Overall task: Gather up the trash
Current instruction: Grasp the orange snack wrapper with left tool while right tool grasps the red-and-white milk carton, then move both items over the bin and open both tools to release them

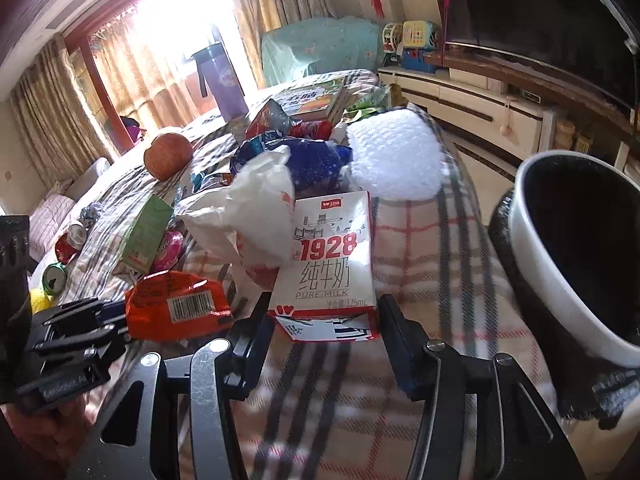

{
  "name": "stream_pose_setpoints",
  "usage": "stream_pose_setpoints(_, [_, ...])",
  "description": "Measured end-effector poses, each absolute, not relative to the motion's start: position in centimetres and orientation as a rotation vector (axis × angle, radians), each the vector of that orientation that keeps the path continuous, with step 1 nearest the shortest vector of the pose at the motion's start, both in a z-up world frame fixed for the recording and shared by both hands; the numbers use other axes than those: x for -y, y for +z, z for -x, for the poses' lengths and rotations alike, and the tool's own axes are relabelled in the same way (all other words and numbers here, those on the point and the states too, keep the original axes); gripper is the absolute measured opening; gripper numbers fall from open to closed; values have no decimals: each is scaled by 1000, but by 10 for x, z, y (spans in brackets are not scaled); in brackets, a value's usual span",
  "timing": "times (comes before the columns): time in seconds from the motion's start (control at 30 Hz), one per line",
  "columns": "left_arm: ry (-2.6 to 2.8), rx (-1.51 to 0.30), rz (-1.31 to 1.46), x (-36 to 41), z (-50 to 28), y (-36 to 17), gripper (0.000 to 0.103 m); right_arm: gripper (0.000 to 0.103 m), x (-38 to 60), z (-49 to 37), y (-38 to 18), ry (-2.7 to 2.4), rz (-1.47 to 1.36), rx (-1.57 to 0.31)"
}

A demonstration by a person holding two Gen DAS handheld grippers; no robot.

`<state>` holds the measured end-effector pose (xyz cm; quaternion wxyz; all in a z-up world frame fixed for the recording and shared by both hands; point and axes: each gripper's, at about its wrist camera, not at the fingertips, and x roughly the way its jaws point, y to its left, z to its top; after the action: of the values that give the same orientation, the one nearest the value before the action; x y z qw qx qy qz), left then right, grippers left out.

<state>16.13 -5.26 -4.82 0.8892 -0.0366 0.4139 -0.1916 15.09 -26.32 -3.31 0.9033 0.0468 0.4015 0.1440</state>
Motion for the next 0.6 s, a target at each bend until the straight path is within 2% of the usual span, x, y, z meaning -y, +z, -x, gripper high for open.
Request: stream_pose_setpoints(0.6, [-491,-834,-20,111,-139,-23,21,52,327,-93,4,208,-170,-722])
